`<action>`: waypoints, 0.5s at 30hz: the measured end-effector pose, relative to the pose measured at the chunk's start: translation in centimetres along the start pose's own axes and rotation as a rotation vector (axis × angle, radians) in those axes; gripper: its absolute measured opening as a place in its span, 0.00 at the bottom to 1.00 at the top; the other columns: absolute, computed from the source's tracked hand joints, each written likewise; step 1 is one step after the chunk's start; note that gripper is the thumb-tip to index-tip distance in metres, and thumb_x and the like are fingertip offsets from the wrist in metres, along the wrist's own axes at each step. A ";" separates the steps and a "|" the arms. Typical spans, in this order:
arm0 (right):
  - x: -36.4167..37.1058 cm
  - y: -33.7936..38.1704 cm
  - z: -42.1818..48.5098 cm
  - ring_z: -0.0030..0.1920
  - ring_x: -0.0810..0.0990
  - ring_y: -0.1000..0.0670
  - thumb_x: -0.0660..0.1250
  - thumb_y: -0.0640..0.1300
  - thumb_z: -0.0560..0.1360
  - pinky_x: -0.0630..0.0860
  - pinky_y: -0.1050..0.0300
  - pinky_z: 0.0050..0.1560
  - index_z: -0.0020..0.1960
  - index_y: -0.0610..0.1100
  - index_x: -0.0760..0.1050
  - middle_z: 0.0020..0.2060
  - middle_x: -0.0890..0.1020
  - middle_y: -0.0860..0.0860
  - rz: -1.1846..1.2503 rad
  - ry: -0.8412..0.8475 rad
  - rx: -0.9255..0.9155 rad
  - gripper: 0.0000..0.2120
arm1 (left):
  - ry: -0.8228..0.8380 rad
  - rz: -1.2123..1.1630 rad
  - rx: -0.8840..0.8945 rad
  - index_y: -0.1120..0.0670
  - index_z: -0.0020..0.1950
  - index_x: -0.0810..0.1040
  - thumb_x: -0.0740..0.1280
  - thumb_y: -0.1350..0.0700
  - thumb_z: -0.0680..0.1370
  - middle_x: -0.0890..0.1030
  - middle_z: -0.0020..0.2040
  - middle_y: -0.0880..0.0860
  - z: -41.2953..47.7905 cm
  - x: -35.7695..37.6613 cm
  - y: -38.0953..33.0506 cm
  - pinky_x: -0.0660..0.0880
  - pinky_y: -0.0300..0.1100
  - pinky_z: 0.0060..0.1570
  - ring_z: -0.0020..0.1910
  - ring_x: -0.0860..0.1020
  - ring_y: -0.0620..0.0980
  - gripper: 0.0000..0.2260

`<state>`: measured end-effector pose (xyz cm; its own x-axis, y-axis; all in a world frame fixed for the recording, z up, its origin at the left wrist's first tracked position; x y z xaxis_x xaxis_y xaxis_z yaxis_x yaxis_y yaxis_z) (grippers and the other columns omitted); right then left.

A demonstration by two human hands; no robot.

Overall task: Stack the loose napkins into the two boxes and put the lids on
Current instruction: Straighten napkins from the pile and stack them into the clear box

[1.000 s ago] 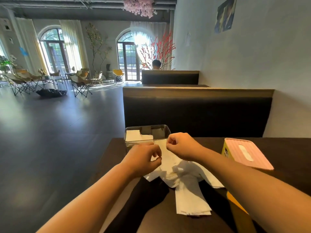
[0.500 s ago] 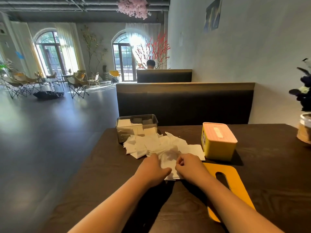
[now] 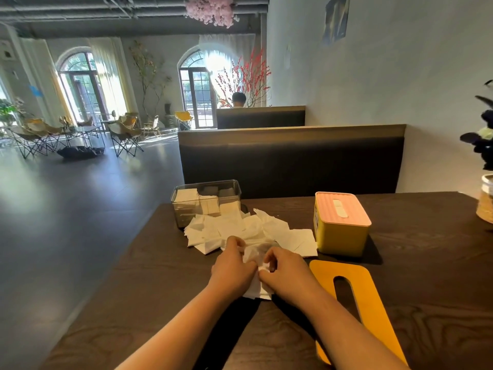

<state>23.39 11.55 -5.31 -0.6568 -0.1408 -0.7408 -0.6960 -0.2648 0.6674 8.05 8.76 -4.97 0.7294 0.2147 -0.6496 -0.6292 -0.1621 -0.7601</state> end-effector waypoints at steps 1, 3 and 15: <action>-0.2 0.0 0.1 0.46 0.78 0.56 0.73 0.53 0.75 0.78 0.58 0.44 0.53 0.55 0.74 0.47 0.79 0.56 0.027 -0.020 0.009 0.10 | -0.001 -0.031 0.017 0.44 0.64 0.67 0.71 0.53 0.78 0.82 0.55 0.48 -0.2 -0.1 0.0 0.81 0.50 0.56 0.52 0.81 0.47 0.19; -0.3 -0.1 0.2 0.48 0.77 0.56 0.73 0.53 0.76 0.73 0.63 0.40 0.56 0.54 0.70 0.51 0.77 0.55 0.126 -0.029 0.045 0.14 | -0.005 -0.063 0.058 0.44 0.66 0.67 0.71 0.56 0.79 0.80 0.52 0.46 -0.5 -0.5 0.1 0.81 0.44 0.50 0.49 0.80 0.45 0.20; 0.2 2.2 -0.5 0.56 0.82 0.51 0.71 0.61 0.78 0.82 0.53 0.58 0.68 0.54 0.73 0.59 0.82 0.51 0.542 0.268 0.194 0.23 | 0.059 -0.995 -0.089 0.46 0.68 0.76 0.71 0.61 0.80 0.78 0.66 0.55 -0.5 -5.5 1.6 0.80 0.63 0.60 0.63 0.79 0.60 0.18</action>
<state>21.89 10.45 -3.98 -0.8525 -0.4473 -0.2704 -0.3415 0.0850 0.9360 3.18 6.84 -2.66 0.9268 0.2445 0.2849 0.2955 -0.0068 -0.9553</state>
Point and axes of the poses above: each hand's wrist, its own z-axis towards the middle knuckle, its own x-axis out of the palm, y = z × x, the point moved 5 cm from there along z, towards the middle knuckle
